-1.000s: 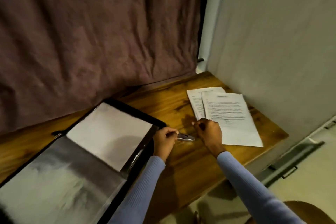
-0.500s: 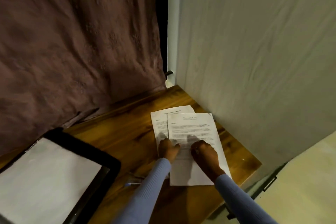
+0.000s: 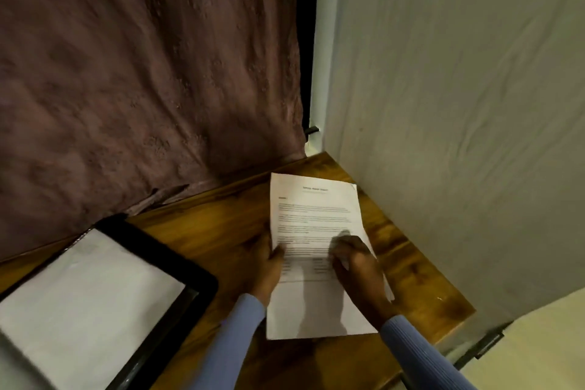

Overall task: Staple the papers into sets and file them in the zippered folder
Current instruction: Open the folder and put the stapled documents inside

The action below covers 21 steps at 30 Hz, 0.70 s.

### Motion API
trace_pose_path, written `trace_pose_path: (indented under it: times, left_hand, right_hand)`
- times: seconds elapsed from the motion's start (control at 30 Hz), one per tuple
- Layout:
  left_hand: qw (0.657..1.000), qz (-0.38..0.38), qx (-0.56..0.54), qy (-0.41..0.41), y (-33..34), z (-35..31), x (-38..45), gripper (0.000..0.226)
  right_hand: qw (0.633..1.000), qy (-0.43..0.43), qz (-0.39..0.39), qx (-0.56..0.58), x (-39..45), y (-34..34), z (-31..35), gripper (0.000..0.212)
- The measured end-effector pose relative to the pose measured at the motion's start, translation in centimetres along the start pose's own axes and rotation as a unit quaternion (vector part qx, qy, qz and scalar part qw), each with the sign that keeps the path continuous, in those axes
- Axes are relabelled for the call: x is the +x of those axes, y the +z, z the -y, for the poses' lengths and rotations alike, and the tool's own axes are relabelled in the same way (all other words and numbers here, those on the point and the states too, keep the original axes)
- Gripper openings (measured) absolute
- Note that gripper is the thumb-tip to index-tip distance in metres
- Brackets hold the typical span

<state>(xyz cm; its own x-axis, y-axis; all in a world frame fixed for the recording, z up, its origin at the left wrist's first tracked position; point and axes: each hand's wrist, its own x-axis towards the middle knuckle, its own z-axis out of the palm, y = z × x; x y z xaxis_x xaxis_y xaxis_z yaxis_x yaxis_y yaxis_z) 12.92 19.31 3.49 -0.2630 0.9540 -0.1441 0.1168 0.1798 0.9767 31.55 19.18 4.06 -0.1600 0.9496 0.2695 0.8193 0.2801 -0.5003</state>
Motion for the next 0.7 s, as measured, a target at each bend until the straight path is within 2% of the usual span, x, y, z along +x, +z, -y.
trace_pose_path:
  times: [0.07,0.2,0.3,0.43,0.5,0.6,0.7]
  left_hand:
    - [0.998,-0.021,-0.062,-0.015,-4.1,-0.3,-1.6,0.032]
    - [0.99,-0.068,-0.124,0.003,-12.3,-0.4,-6.0,0.038]
    - [0.988,-0.096,-0.119,0.009,-17.8,0.1,-9.9,0.03]
    - [0.977,-0.147,-0.155,-0.012,-23.5,1.7,-15.2,0.024]
    - [0.968,-0.183,-0.17,-0.028,-26.0,2.9,-18.0,0.025]
    - [0.962,-0.198,-0.186,-0.03,-29.1,4.3,-22.1,0.033]
    - [0.956,-0.229,-0.183,-0.029,-32.0,5.8,-25.7,0.029]
  right_hand:
    - [0.997,0.017,-0.006,0.072,0.1,0.5,2.4,0.025]
    - [0.986,0.018,-0.001,0.164,-0.1,2.1,7.9,0.018]
    - [0.964,0.018,0.07,0.255,-0.9,3.5,12.6,0.014]
    - [0.899,0.014,0.2,0.388,-3.7,5.1,19.4,0.014]
    - [0.884,0.0,0.228,0.407,-5.4,6.3,22.1,0.015]
    - [0.883,-0.017,0.264,0.387,-8.1,8.1,25.8,0.017]
    - [0.871,-0.009,0.308,0.384,-10.9,9.4,29.4,0.017]
